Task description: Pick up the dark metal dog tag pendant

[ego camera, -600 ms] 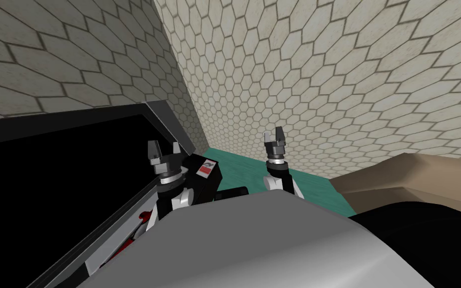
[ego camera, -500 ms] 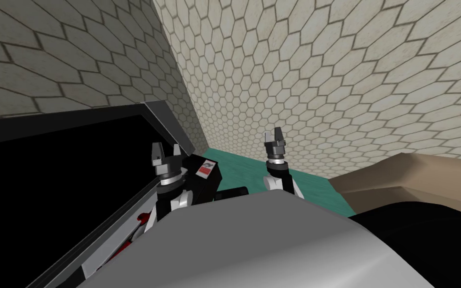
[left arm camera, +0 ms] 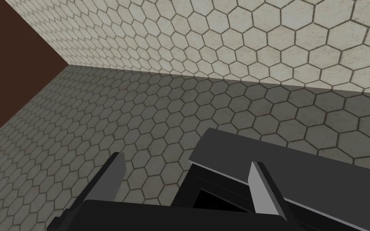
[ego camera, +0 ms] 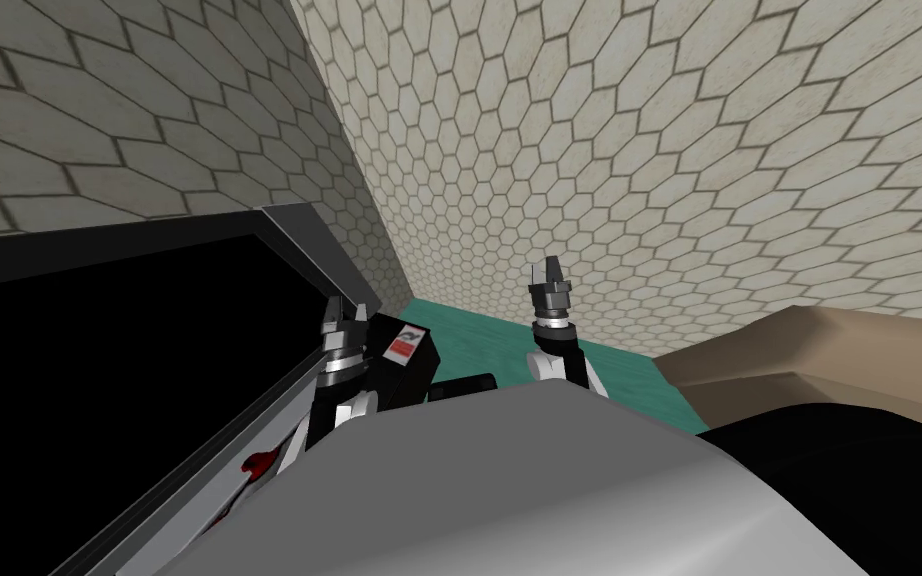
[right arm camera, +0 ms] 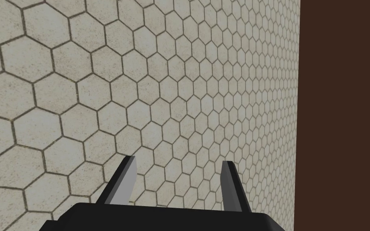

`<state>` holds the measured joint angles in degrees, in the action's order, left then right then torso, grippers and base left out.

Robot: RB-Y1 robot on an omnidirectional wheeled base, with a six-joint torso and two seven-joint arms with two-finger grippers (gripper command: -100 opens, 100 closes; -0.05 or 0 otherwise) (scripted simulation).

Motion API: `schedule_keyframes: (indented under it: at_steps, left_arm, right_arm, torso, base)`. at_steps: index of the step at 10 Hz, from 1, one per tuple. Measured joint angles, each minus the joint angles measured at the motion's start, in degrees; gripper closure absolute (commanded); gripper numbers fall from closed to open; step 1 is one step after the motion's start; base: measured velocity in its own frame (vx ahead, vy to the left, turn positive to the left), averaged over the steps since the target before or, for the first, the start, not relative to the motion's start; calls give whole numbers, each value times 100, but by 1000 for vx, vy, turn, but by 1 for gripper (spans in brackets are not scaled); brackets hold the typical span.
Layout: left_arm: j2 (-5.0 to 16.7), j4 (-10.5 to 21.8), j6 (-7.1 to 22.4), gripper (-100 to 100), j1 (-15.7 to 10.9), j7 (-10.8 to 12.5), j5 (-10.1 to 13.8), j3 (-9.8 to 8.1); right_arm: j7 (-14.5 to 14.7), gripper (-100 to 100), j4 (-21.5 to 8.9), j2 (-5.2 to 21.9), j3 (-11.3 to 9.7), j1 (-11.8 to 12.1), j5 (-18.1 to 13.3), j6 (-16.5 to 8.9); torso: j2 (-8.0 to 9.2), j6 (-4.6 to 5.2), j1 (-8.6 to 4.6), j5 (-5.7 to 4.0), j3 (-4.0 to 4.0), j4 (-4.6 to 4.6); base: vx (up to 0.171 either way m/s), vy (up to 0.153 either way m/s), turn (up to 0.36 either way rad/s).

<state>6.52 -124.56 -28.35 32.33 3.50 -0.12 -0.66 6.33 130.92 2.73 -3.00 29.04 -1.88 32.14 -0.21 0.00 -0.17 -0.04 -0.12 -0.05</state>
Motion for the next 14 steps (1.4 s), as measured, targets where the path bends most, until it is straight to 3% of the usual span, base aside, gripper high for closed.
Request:
schedule_keyframes:
  at_steps: [3,4,5,7,8,9,14]
  left_arm:
    - [248,499,251,-100,250,48,306,-109]
    - [281,527,378,-100,285,63,363,-127]
    - [349,605,584,-100,278,75,460,-175]
    - [484,759,839,-100,519,122,663,-236]
    - [538,1018,985,-100,410,134,763,-284]
    - [622,1053,1164,-100,620,165,914,-321]
    - [853,1696,1913,-100,758,243,1444,-491]
  right_arm:
    - [0,0,0,0,0,0,0,0]
    - [0,0,0,0,0,0,0,0]
    - [0,0,0,0,0,0,0,0]
    - [0,0,0,0,0,0,0,0]
    - [0,0,0,0,0,0,0,0]
    - [0,0,0,0,0,0,0,0]
    - [0,0,0,0,0,0,0,0]
  torso:
    - [-8,0,-3,0,-4,-2]
    - [-8,0,0,0,-4,-1]
    - [-7,1,3,1,-4,-1]
    - [-2,-1,3,0,-1,0]
    - [-3,2,5,2,-1,0]
    - [-6,-1,1,0,-3,-1]
    - [-7,1,5,1,-4,-1]
  base:
    - [76,-53,-57]
    - [70,-38,-52]
    - [85,-54,-103]
    - [58,-37,-49]
    - [86,-48,-117]
    - [72,-29,-19]
    - [86,-29,-89]
